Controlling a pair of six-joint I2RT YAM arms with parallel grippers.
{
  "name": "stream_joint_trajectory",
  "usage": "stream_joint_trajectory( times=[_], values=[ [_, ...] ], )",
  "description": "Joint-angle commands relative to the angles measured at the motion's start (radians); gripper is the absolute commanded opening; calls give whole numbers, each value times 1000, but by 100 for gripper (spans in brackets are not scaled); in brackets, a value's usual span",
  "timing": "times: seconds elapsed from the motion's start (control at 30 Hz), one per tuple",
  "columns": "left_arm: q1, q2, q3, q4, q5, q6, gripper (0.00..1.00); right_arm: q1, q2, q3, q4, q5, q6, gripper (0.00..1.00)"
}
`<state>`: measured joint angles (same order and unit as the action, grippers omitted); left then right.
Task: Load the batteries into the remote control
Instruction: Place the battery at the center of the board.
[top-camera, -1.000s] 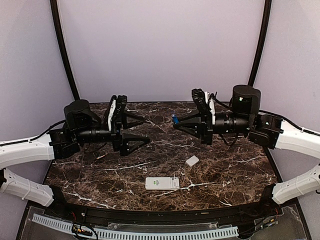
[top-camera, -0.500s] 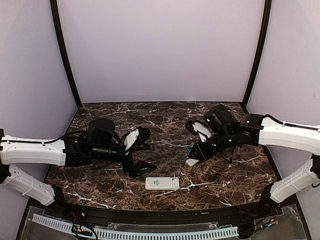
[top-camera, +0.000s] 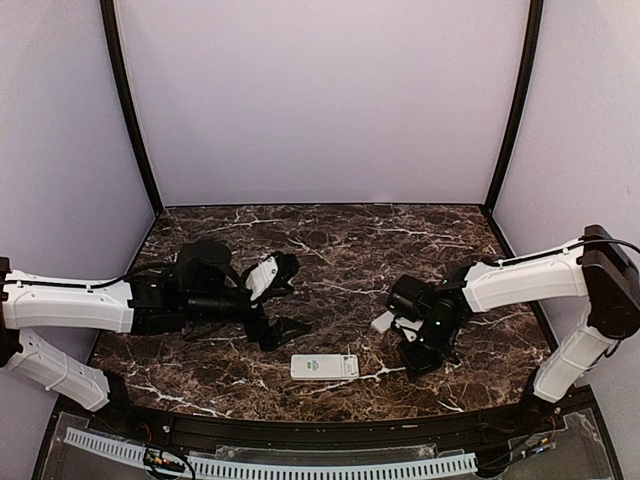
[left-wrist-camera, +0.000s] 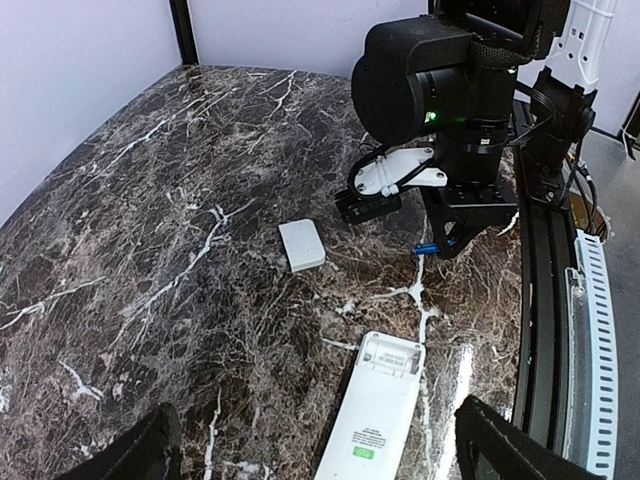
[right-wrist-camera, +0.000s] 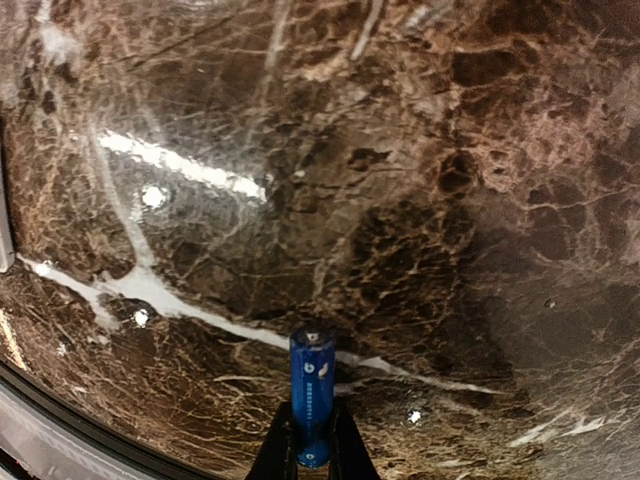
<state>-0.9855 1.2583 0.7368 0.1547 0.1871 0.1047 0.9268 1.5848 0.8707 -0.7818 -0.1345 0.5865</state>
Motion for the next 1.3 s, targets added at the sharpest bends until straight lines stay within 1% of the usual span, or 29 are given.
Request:
stream_joint_trajectory(
  times=[0.0,0.13,0.27,0.37,0.43,0.67,0.93,1.27],
  values=[
    [0,-2,-18,-15,-28,18,94,-5,61,7,-27,3,29,0],
    [0,-11,-17,-26,-45,23,94,-4,107,32,-55,12,26,0],
    [-1,-15,-17,-40,-53,26,94,-5,136,57,-89,29,15,16],
    [0,-18,-19,-41,-54,27,94,-4,146,75,-102,45,7,20],
    [-1,-18,-19,-39,-53,32,94,-5,158,92,-104,53,-2,21],
    [0,-14,-12,-48,-50,35,94,-5,218,168,-128,98,-40,23],
    [1,-13,-11,-54,-52,36,94,-5,271,242,-131,118,-91,22],
    [0,-6,-9,-57,-46,40,94,-5,301,259,-116,108,-109,15]
  ],
)
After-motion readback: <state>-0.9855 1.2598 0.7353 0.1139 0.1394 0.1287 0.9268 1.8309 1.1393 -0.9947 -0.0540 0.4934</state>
